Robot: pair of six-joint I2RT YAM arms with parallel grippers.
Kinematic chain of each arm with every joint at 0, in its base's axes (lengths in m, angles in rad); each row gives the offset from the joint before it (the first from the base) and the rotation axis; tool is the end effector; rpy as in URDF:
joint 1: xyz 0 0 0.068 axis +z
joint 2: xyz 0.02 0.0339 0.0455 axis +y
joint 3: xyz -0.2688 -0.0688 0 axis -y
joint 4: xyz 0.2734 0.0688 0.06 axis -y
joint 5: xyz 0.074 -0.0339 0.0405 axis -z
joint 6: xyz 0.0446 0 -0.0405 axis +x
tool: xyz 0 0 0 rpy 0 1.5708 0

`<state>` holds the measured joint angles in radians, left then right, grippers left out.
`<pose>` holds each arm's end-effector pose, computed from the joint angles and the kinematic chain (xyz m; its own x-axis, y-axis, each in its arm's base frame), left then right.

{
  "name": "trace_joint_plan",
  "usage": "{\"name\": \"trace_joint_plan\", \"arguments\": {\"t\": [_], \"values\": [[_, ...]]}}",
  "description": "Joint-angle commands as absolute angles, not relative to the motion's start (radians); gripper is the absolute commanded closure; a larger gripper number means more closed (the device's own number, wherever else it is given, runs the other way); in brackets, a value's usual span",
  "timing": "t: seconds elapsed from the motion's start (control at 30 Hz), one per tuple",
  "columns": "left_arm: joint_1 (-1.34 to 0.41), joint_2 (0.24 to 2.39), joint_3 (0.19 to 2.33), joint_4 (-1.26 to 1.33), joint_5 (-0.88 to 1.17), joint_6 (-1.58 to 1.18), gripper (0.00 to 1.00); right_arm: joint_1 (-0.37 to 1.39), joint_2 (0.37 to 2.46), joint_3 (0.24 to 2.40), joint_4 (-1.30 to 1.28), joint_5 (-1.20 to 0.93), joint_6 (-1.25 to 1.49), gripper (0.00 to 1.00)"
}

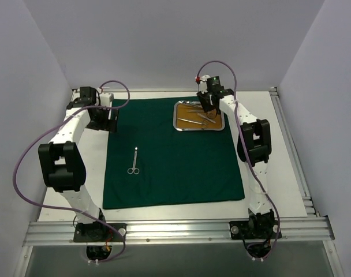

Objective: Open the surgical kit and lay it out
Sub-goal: Pick up the medical item from the container.

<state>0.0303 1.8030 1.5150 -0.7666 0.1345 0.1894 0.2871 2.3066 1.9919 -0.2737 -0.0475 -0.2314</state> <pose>0.4194 0.0067 0.2522 -0.8470 0.1610 -0.5067 0.1992 0.9797 -0.0216 0.5533 0.1656 0.2194 -0.4446 -0.3701 -0.8157 -0.4343 0.8855 -0.1651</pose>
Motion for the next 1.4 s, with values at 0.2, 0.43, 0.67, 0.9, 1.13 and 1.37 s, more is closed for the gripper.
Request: {"name": "trace_joint_plan", "arguments": {"t": [0.2, 0.43, 0.67, 0.9, 1.13, 1.37], "values": [[0.051, 1.841, 1.574, -0.761, 0.141, 0.201, 0.05, 0.29, 2.344, 2.028, -0.324, -0.124, -0.276, 0.62], [0.054, 1.841, 1.569, -0.761, 0.152, 0.198, 0.05, 0.287, 2.422, 2.103, -0.371, -0.186, -0.272, 0.61], [0.058, 1.845, 1.571, -0.762, 0.158, 0.195, 0.05, 0.285, 2.444, 2.1, -0.377, -0.186, -0.279, 0.6], [0.06, 1.847, 1.571, -0.764, 0.16, 0.192, 0.05, 0.287, 2.427, 2.085, -0.373, -0.196, -0.285, 0.82], [0.06, 1.844, 1.568, -0.762, 0.163, 0.193, 0.05, 0.288, 2.369, 2.037, -0.347, -0.187, -0.328, 0.95], [0.06, 1.836, 1.565, -0.765, 0.169, 0.193, 0.05, 0.291, 2.303, 2.028, -0.348, -0.176, -0.376, 1.0]]}}
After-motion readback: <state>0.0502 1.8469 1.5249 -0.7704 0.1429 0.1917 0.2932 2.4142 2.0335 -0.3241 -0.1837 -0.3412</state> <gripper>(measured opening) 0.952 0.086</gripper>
